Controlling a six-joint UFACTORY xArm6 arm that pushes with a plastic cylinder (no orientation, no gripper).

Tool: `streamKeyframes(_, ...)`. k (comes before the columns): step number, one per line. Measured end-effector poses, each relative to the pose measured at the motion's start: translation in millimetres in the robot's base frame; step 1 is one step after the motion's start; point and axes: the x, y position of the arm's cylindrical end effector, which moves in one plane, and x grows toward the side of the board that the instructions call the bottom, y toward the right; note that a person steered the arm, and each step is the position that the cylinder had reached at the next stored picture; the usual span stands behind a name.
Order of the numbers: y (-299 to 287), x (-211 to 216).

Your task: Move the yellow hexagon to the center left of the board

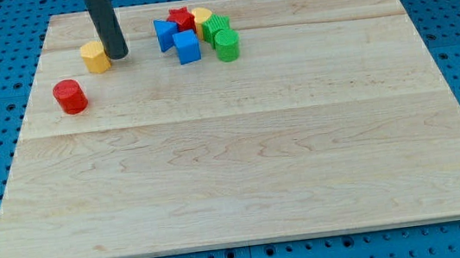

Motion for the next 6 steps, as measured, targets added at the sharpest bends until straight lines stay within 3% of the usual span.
streamKeyframes(1, -20.1, -41.3)
streamKeyframes(2, -92.1, -22.4)
streamKeyframes(4, 63.6, -5.6)
streamKeyframes(5, 19.9, 43.2)
streamKeyframes(6, -4.8, 35.1)
